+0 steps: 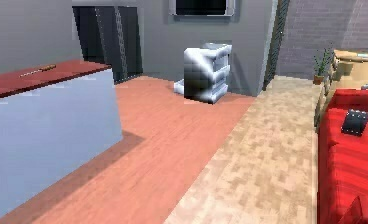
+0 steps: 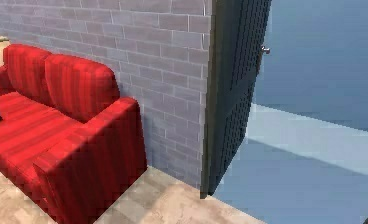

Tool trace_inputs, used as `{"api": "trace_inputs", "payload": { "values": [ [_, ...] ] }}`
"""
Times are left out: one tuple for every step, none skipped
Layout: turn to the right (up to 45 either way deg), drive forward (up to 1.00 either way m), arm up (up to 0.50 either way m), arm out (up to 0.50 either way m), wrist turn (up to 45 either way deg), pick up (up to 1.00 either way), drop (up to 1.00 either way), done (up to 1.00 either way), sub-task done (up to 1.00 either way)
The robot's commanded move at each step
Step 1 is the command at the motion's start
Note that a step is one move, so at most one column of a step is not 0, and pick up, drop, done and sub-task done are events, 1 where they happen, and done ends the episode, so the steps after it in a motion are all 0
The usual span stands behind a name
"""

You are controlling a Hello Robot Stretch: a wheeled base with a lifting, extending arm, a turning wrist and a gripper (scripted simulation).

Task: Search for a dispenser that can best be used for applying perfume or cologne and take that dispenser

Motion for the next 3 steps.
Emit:
{"api": "trace_inputs", "payload": {
  "values": [
    [6.0, 0.00, 0.00, 0.00, 0.0, 0.00, 0.00, 0.00, 0.00],
    [3.0, 0.00, 0.00, 0.00, 0.0, 0.00, 0.00, 0.00, 0.00],
    [0.0, 0.75, 0.00, 0.00, 0.0, 0.00, 0.00, 0.00, 0.00]
  ]
}}
